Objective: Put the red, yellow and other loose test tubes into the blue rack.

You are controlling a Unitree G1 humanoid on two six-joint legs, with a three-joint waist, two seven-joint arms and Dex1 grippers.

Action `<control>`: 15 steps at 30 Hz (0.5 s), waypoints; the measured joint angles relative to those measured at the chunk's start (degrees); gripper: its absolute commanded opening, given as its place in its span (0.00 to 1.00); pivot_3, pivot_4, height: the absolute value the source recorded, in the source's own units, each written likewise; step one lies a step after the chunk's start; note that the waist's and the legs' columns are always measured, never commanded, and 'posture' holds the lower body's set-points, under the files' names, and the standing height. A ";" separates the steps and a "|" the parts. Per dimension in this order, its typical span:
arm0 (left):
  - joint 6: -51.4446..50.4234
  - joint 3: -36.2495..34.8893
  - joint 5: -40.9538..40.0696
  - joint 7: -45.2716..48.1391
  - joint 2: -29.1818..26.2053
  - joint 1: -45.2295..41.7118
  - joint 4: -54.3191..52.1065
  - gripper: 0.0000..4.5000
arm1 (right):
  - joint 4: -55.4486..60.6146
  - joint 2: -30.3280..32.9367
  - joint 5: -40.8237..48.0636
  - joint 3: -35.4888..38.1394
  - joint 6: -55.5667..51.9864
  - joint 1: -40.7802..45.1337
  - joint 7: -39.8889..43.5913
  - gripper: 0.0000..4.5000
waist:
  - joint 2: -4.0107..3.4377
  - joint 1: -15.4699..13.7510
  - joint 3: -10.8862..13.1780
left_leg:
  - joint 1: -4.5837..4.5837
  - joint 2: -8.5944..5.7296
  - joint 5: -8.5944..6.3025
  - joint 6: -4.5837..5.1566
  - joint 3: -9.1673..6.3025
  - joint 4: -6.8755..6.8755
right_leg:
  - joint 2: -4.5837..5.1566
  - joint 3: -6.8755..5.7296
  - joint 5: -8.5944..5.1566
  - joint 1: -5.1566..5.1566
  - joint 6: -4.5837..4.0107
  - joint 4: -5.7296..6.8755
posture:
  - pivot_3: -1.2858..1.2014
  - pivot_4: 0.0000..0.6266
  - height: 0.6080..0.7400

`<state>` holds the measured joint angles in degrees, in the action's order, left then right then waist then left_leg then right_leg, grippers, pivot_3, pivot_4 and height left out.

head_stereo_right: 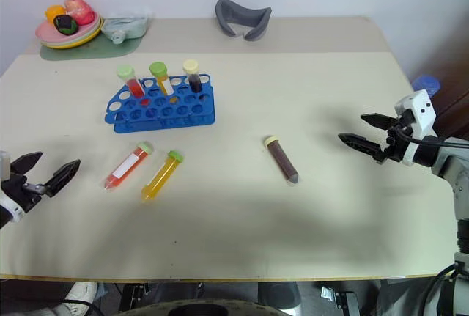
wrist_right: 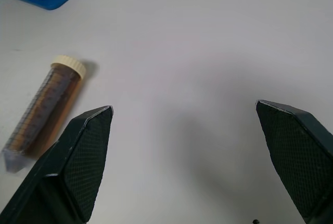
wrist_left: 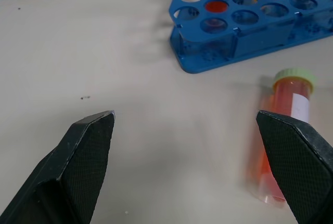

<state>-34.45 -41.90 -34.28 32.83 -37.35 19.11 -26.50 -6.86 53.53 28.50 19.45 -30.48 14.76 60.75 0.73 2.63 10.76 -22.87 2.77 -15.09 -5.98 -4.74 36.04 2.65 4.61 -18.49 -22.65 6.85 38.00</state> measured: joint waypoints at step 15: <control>1.77 -0.68 -0.01 -0.35 1.53 1.71 0.48 0.98 | 1.05 -0.70 -0.14 -3.20 -0.84 3.96 -1.18 1.00 | 0.01 -0.12 0.00 | 0.28 0.00 -0.03 0.05 0.05 -0.01 | 0.01 0.04 -0.01 0.26 0.01 -0.01 | 0.52 0.24 1.00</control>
<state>-32.68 -42.58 -34.29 32.47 -35.82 20.82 -26.02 -5.80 52.83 28.36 16.25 -31.32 18.72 59.58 0.73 2.52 10.76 -22.59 2.77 -15.13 -5.93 -4.69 36.04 2.67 4.65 -18.50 -22.39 6.85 37.99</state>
